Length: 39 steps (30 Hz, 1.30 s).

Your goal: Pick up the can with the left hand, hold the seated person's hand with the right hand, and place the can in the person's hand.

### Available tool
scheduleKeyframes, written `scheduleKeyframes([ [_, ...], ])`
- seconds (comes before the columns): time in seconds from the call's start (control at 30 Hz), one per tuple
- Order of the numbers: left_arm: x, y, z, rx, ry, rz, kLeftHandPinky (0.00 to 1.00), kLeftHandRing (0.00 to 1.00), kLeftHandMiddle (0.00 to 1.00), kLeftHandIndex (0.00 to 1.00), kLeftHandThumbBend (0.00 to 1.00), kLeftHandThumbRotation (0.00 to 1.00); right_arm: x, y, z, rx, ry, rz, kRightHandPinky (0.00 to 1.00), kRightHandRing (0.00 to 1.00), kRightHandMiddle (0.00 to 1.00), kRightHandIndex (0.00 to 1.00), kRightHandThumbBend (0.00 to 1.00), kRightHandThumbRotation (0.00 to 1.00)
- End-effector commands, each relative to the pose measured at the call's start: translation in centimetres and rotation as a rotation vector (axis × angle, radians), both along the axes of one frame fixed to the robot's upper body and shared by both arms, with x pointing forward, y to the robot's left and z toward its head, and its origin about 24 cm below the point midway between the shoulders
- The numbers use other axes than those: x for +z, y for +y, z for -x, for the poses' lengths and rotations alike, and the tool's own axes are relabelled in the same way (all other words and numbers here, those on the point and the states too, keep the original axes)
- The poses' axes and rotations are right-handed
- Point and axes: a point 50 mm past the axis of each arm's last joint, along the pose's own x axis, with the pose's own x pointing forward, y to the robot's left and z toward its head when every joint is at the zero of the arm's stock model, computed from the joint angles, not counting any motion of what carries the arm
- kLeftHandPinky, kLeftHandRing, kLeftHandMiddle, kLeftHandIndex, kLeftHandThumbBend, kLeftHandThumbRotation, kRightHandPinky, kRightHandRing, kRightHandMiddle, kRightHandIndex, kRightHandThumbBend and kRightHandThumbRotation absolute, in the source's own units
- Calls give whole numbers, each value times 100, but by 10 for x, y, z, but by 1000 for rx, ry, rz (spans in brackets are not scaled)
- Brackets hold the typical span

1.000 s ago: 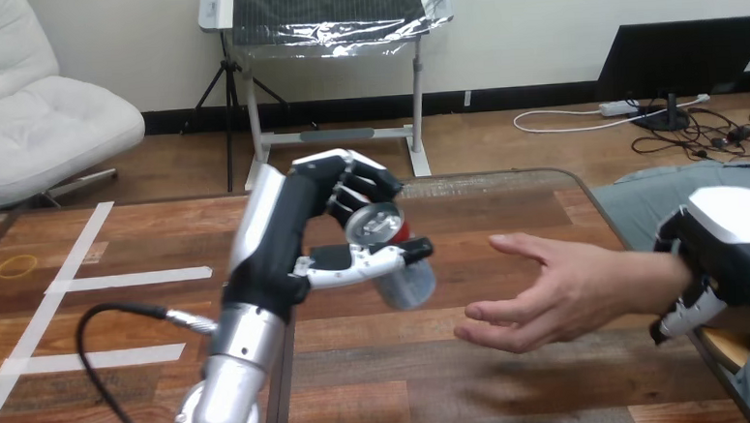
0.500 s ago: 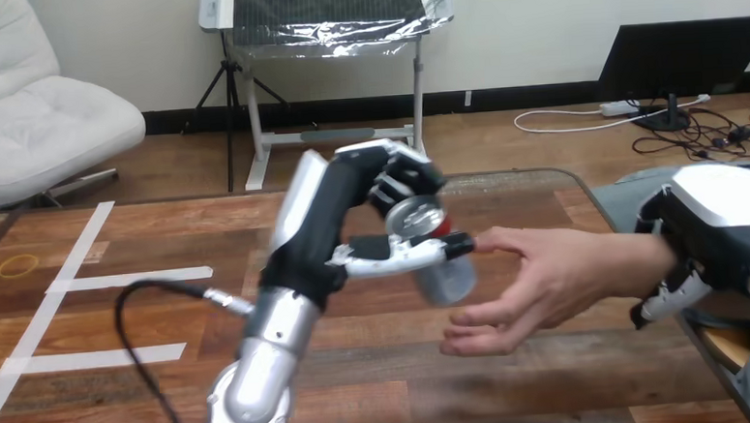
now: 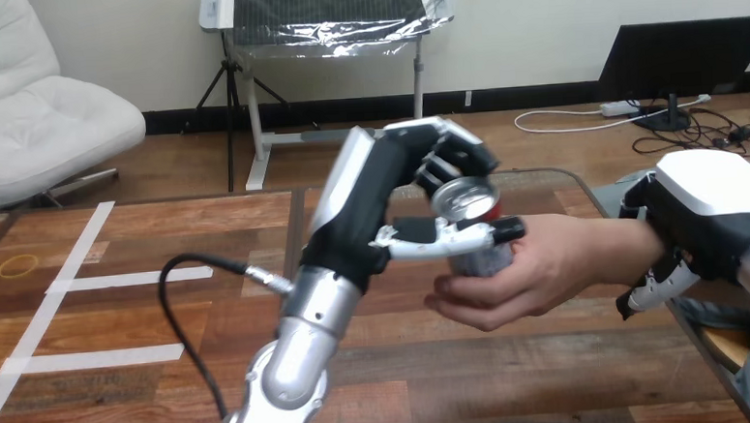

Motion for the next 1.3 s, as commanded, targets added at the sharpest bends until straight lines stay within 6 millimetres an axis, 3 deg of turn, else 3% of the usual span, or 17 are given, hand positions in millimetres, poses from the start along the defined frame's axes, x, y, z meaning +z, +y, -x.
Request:
scheduleKeyframes([
  [0.0, 41, -26, -4, -83, -158, 36, 34, 40, 45, 47, 62, 0, 48, -2, -11, -18, -171, 32, 17, 24, 34, 49, 78, 0],
  [0.27, 43, -40, -1, -118, -185, 22, 34, 40, 46, 47, 62, 0, 53, 7, -13, 23, -193, 19, 15, 22, 31, 49, 78, 0],
  [0.67, 46, -55, 5, -160, -196, 14, 31, 37, 44, 46, 59, 0, 54, 15, -14, 57, -208, 28, 20, 27, 36, 48, 80, 0],
  [1.27, 41, -57, 10, -193, -175, 32, 31, 38, 44, 47, 56, 0, 52, 17, -10, 53, -194, 22, 23, 31, 40, 50, 78, 0],
])
